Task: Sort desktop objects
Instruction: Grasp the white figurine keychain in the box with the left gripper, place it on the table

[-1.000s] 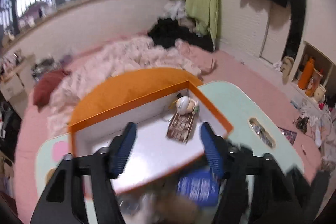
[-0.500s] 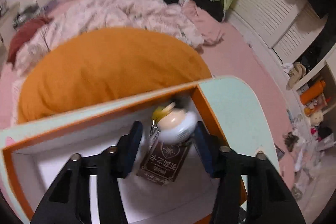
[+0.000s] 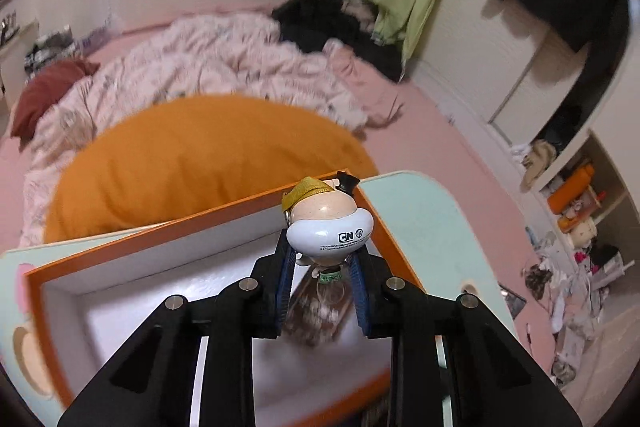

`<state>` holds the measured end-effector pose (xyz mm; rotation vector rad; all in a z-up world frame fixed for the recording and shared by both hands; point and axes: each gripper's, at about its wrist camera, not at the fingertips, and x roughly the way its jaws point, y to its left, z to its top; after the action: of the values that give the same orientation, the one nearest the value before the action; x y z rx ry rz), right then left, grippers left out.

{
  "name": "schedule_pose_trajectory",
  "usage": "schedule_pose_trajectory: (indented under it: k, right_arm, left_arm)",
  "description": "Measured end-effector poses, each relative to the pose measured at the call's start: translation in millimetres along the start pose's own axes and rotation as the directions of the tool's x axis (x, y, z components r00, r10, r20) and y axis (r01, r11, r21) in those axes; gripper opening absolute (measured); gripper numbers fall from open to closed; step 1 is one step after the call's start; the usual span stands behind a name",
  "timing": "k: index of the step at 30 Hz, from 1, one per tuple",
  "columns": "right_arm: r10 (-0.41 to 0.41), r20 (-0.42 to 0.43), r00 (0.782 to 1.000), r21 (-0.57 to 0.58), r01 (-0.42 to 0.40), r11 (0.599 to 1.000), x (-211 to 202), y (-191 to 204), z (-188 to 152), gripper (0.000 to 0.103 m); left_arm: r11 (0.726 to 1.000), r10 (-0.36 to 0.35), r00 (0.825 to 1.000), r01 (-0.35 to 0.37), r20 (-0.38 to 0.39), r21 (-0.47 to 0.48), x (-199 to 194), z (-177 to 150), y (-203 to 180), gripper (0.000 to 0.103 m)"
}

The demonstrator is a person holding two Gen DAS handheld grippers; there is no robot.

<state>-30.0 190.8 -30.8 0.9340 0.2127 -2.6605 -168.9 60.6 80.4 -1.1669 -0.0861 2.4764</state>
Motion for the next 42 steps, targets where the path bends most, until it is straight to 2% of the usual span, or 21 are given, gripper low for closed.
schedule_pose_trajectory:
  k: [3, 5, 8, 13, 15, 16, 19, 24, 29, 33, 34, 38, 42]
  right_arm:
    - [-0.001, 0.0, 1.0, 0.0, 0.001, 1.0, 0, -1, 0, 0.103]
    - [-0.001, 0.0, 1.0, 0.0, 0.001, 1.0, 0, 0, 0, 0.103]
    - [0.0, 0.0, 1.0, 0.0, 0.0, 1.0, 0, -1, 0, 0.103]
    - [0.0, 0.0, 1.0, 0.0, 0.0, 1.0, 0, -1, -1, 0.103]
    - [0.0, 0.0, 1.0, 0.001, 0.0, 1.0, 0, -1, -1, 0.103]
    - [0.0, -0.001, 1.0, 0.0, 0.0, 1.0, 0, -1, -1, 0.103]
    - [0.0, 0.0, 1.0, 0.0, 0.0, 1.0, 1, -1, -1, 0.103]
    - [0.0, 0.0, 1.0, 0.0, 0.0, 1.0, 1, -1, -1, 0.103]
    - [0.0, 0.0, 1.0, 0.0, 0.0, 1.0, 1, -1, -1, 0.103]
    - [0.0, 0.0, 1.0, 0.0, 0.0, 1.0, 1, 0, -2, 0.103]
    - [0.0, 0.0, 1.0, 0.0, 0.0, 1.0, 1, 0, -2, 0.103]
    - [0.002, 0.002, 1.0, 0.0, -0.002, 1.0, 2, 1, -1, 0.103]
    - [0.001, 0.001, 1.0, 0.001, -0.001, 1.0, 2, 1, -2, 0.103]
  left_arm:
    - [0.999, -0.029, 0.998, 0.027, 0.064, 0.039, -43, -22, 2, 0.027]
    - [0.997, -0.062, 0.995, 0.059, 0.073, 0.047, -66, -42, 6, 0.027]
    - [0.991, -0.127, 0.991, 0.125, 0.033, 0.054, -88, -86, 13, 0.027]
    - [0.984, -0.159, 0.987, 0.161, -0.039, 0.07, -87, -147, 11, 0.027]
    - [0.987, -0.135, 0.989, 0.14, -0.063, 0.083, -79, -162, 7, 0.027]
    - [0.986, -0.12, 0.993, 0.12, -0.011, 0.117, -82, -169, 4, 0.027]
    - [0.982, -0.049, 0.999, 0.045, 0.019, 0.182, -85, -176, -7, 0.027]
    - [0.964, 0.031, 0.996, -0.053, 0.086, 0.262, -83, -185, -22, 0.027]
    - [0.916, 0.092, 0.987, -0.136, 0.132, 0.377, -86, -203, -43, 0.027]
    - [0.863, 0.145, 0.969, -0.223, 0.201, 0.453, -80, -216, -58, 0.027]
    - [0.86, 0.155, 0.967, -0.234, 0.204, 0.453, -80, -216, -58, 0.027]
    - [0.886, 0.112, 0.98, -0.173, 0.163, 0.43, -86, -212, -53, 0.027]
    - [0.892, 0.139, 0.979, -0.188, 0.146, 0.411, -97, -215, -40, 0.027]
